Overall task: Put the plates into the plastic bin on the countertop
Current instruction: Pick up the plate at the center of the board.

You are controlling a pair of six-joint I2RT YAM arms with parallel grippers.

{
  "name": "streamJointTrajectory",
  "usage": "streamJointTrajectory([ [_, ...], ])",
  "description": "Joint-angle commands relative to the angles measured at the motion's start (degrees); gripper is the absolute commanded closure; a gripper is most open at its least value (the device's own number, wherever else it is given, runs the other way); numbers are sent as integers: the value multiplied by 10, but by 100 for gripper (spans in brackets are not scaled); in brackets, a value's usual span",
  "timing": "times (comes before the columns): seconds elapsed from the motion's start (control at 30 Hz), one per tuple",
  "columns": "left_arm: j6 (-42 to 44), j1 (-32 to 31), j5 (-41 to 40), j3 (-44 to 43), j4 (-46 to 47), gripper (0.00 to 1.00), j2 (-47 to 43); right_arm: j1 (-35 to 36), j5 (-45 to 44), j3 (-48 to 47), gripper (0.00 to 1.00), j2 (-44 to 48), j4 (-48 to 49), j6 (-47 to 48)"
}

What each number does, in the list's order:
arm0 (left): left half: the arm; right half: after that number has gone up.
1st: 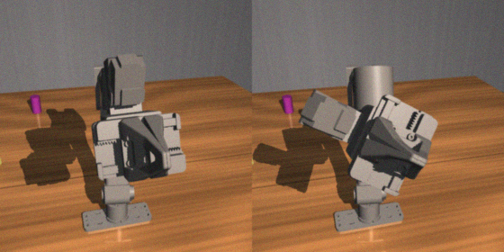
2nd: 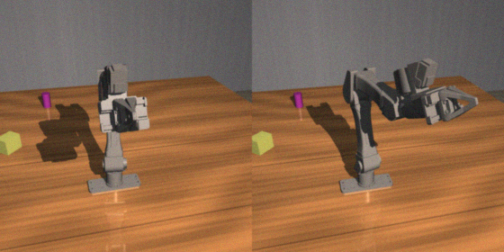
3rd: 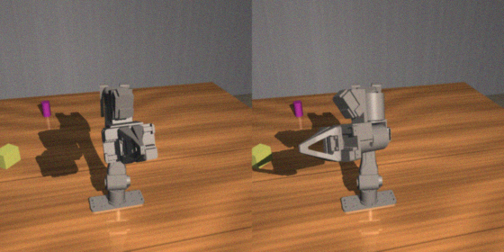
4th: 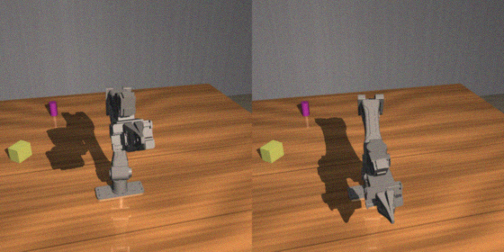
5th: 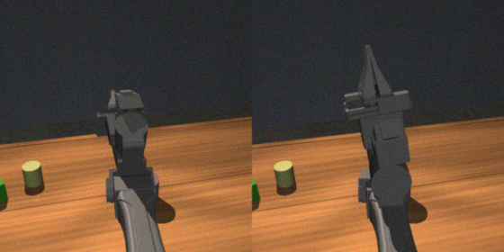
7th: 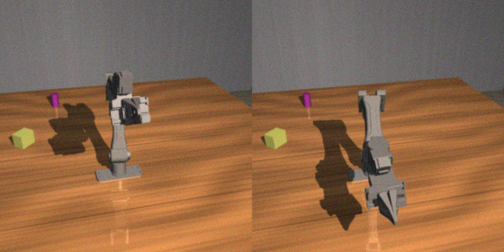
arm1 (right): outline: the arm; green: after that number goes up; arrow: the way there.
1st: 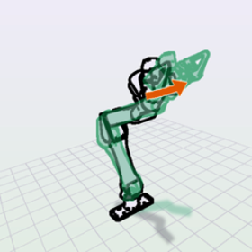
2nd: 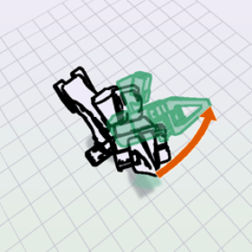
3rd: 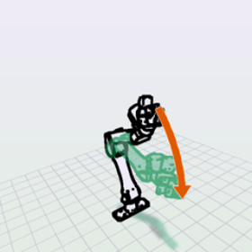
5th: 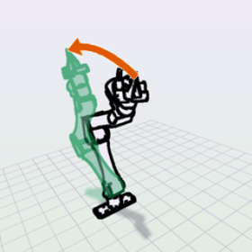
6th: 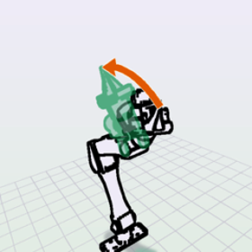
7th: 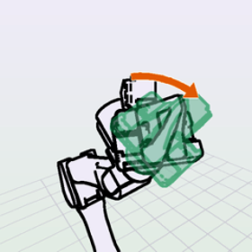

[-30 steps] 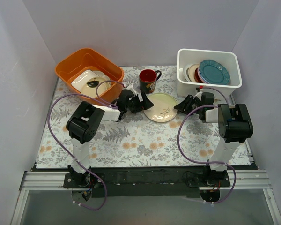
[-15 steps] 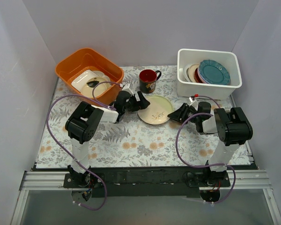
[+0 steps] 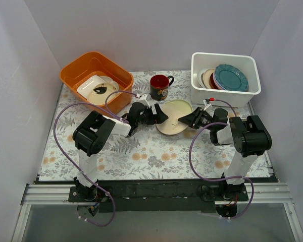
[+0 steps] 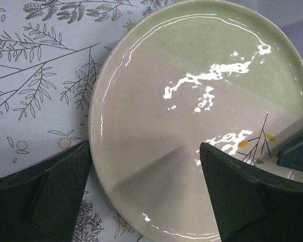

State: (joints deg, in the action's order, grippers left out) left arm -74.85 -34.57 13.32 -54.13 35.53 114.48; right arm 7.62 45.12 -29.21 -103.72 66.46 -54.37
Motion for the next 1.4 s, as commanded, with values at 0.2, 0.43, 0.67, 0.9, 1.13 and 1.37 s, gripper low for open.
streamJointTrajectory([
  [0.2, -8, -19, 61, 39, -63, 14, 1, 10, 1, -12, 82, 5, 27, 0],
  [0.43, -9, -20, 63, 40, -66, 14, 1, 10, 6, -9, 99, 10, 16, 8],
  [0.67, -8, -20, 61, 43, -68, 14, -1, 10, 8, -8, 99, 18, 3, 16],
  [0.9, -5, -19, 55, 46, -77, 14, -17, 9, 12, -8, 99, 29, -8, 21],
  [1.13, 4, -19, 37, 59, -109, 11, -83, 9, -1, -17, 99, 81, -118, 68],
  [1.37, 11, -19, 16, 64, -140, 6, -154, 9, -25, -37, 99, 124, -244, 125],
])
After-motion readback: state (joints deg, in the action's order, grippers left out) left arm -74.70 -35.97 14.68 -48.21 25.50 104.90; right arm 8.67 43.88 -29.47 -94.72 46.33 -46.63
